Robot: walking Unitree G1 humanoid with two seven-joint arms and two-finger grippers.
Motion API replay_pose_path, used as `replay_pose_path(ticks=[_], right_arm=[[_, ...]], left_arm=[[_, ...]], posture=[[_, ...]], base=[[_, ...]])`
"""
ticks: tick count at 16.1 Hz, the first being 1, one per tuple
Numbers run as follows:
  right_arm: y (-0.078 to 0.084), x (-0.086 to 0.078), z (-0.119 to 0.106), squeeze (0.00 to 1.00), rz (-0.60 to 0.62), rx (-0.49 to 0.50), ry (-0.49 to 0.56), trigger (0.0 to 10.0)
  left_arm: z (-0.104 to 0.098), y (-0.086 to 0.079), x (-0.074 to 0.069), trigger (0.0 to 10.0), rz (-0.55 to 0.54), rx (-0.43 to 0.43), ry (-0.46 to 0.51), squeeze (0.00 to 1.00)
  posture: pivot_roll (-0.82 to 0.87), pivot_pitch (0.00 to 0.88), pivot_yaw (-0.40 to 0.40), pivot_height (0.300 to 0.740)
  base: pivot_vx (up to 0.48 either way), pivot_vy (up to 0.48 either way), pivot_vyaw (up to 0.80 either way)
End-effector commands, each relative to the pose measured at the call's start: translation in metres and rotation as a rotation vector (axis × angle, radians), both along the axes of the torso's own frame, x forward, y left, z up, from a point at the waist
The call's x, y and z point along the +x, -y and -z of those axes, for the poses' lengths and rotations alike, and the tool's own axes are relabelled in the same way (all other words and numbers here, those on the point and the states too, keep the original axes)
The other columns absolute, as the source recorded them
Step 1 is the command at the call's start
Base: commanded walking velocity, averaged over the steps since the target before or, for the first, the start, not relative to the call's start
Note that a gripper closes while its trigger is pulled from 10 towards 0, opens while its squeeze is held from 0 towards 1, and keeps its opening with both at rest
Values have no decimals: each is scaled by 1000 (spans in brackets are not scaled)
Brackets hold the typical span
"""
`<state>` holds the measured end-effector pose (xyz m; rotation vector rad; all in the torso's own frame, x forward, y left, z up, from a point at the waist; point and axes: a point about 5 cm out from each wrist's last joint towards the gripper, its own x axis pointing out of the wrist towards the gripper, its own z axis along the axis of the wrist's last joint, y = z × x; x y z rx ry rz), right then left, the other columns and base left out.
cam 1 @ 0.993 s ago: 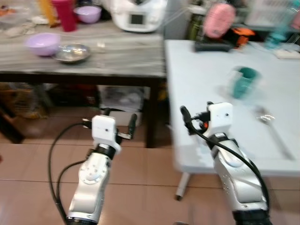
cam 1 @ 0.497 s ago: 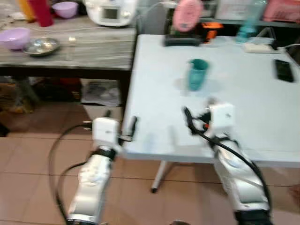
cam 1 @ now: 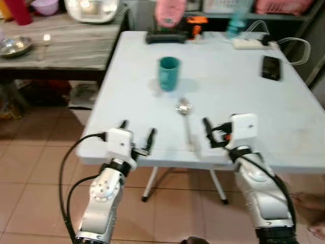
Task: Setting the table
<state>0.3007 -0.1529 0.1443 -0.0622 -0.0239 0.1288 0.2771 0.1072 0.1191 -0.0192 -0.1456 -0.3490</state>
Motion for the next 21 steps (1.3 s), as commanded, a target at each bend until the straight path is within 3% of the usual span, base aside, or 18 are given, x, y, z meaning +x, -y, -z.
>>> replay_pose_path(ticks=[1, 2, 4, 9, 13, 17, 21], right_arm=[[-5, 0, -3, 0, -16, 2, 8, 10000], [-4, 1, -2, 0, -10, -3, 2, 10000], [-1, 4, 1, 0, 1, -1, -22, 10000], [-10, 23, -1, 0, -85, 11, -47, 10000], [-12, 41, -1, 0, -110, 12, -80, 10000], [-32, 62, -1, 0, -174, 15, -130, 10000], [-47, 66, 9, 0, -214, 27, -199, 10000]], left_arm=[[4, -6, -3, 10000, 21, 10, -11, 0], [7, -4, -7, 10000, 103, 45, -10, 0], [10, -4, -7, 10000, 165, 105, -7, 0], [8, -3, -10, 10000, 295, 162, 20, 0], [6, -3, -12, 10000, 306, 108, 1, 0], [2, -2, -14, 10000, 353, 131, 21, 0], [3, 2, -18, 10000, 401, 157, 29, 0]], posture=[[-186, 118, -12, 740], [-187, 117, -12, 740], [-186, 119, -8, 740], [-181, 138, 3, 740], [-171, 161, 7, 740], [-166, 180, 7, 740], [-163, 184, 9, 740]], base=[[0, 0, 0], [0, 0, 0], [0, 0, 0], [0, 0, 0], [0, 0, 0], [0, 0, 0], [0, 0, 0]])
